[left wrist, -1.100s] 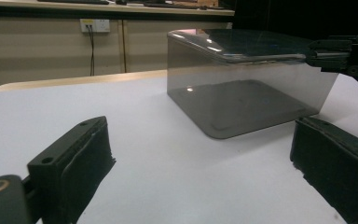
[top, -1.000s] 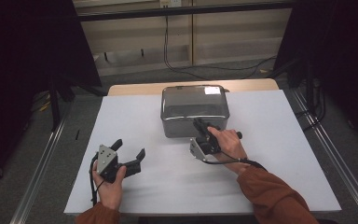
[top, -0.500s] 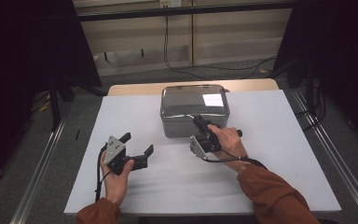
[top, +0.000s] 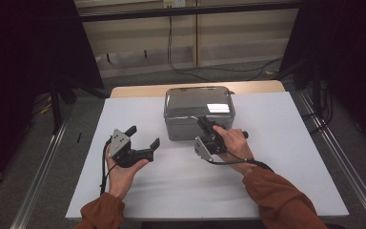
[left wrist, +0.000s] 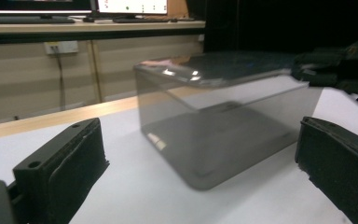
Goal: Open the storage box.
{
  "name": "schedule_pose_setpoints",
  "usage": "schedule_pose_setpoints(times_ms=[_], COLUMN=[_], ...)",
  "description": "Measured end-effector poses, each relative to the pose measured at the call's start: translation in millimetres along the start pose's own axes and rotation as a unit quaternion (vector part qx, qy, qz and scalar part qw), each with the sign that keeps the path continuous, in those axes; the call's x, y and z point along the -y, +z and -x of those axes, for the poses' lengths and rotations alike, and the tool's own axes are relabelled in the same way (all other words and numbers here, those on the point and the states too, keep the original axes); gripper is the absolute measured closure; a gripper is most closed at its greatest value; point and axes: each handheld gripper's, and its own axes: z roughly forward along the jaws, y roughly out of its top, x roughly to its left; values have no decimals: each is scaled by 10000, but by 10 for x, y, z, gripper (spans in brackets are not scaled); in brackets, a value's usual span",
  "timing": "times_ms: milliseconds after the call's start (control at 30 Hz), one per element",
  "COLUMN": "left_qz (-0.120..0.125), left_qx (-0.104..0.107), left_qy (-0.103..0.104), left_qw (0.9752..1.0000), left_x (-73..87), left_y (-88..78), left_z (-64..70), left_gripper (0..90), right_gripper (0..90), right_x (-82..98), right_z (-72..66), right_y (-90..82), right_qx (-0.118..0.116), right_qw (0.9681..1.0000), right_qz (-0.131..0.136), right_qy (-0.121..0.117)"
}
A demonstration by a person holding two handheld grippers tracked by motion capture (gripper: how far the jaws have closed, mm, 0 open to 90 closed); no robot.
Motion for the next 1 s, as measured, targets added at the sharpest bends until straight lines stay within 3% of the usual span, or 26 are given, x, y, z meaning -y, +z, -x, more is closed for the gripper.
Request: schedule_pose_setpoints(times_ms=[100,233,433,533,600,667,800,1000], left_qz=[-28,172,61,4,117,10,52,90], left_qx=[67,71,100,125,144,129,33,-54], left_qy=[127,236,162,260,269,259,349,677], left_qw=[9999,9995,9998,9996,9995,9996,9994,9977], left_x=[-47,-99,-114,-121,-134,-139,-149,-155], left_y=[90,218,380,458,503,612,752,863], left_z=[27,32,15,-1,-22,-60,-99,-113], left_gripper=[29,41,41,41,37,33,48,106], right_gripper=[795,795,798,800,802,804,803,802], right_x=[-8,-5,-23,-23,-29,-42,-32,-31], right_z=[39,61,108,145,169,181,217,208], right_y=[3,2,12,16,20,30,29,29], right_qx=[34,43,93,117,150,181,216,206], right_qw=[10000,10000,9999,9998,9998,9997,9995,9996], right_qz=[17,52,46,58,58,50,79,71], right_qy=[39,72,129,134,121,135,208,189])
